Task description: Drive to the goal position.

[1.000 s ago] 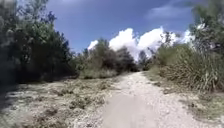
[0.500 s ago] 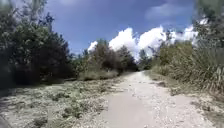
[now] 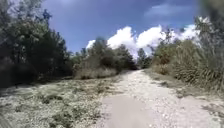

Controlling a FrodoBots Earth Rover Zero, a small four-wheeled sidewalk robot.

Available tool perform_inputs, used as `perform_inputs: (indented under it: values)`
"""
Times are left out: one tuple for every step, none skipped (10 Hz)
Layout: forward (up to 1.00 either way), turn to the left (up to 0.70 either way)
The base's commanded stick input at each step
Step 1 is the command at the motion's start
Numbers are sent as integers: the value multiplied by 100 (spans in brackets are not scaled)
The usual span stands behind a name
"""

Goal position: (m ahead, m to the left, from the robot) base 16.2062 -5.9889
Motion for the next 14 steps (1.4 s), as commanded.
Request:
perform_inputs:
  values:
    - [50,0]
    - [50,0]
    - [50,0]
    - [50,0]
    - [50,0]
    - [50,0]
    - [50,0]
    - [50,0]
    - [50,0]
    - [50,0]
    - [50,0]
    - [49,0]
    - [49,0]
    - [49,0]
